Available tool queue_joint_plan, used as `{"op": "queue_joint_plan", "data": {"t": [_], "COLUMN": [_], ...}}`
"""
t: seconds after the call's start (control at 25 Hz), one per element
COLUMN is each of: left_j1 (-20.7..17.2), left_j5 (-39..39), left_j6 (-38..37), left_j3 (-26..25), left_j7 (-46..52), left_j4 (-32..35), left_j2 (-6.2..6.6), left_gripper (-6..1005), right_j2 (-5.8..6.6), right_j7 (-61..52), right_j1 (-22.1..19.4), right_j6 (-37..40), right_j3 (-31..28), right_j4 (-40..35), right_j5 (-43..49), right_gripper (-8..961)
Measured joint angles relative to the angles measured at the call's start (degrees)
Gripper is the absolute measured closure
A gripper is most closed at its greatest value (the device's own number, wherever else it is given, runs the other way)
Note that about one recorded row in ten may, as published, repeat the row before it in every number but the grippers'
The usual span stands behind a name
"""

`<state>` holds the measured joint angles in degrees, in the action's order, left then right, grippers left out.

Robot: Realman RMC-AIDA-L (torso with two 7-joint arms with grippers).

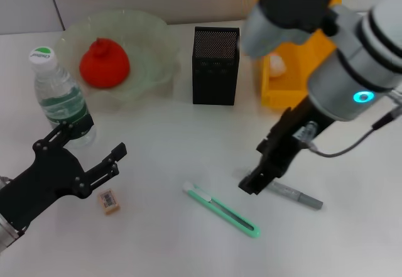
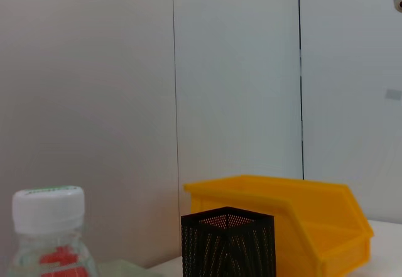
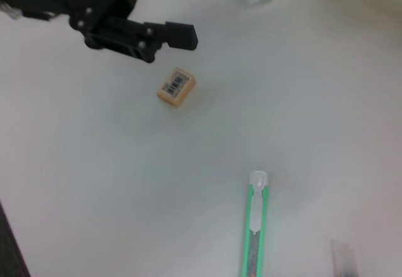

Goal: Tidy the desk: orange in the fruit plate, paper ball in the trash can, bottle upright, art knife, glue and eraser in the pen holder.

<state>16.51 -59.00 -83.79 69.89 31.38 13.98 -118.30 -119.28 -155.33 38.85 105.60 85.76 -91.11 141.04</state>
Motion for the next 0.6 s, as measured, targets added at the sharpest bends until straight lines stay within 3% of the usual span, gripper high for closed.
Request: {"op": "queue_joint_plan", "data": {"t": [0.44,0.6], "left_j1": [-0.08,-0.08], "left_j5": [0.15,0.38], "left_j6": [1.2,1.21], "left_j3": [-0.02,-0.02], "left_j7": [-0.01,-0.01], "left_j4": [-0.02,0.0], "left_j2": [-0.09,-0.07], "left_gripper": [193,193], "right_j2": [-0.36,-0.48], "right_j7": [-11.74,-13.08], "right_j1": [8.59,9.31], "right_j6": [-3.76,-5.76], "right_j3": [13.21,15.6], "right_j4": [5.93,7.96], "right_j5": [3.46,3.47], "right_gripper": [179,185]}}
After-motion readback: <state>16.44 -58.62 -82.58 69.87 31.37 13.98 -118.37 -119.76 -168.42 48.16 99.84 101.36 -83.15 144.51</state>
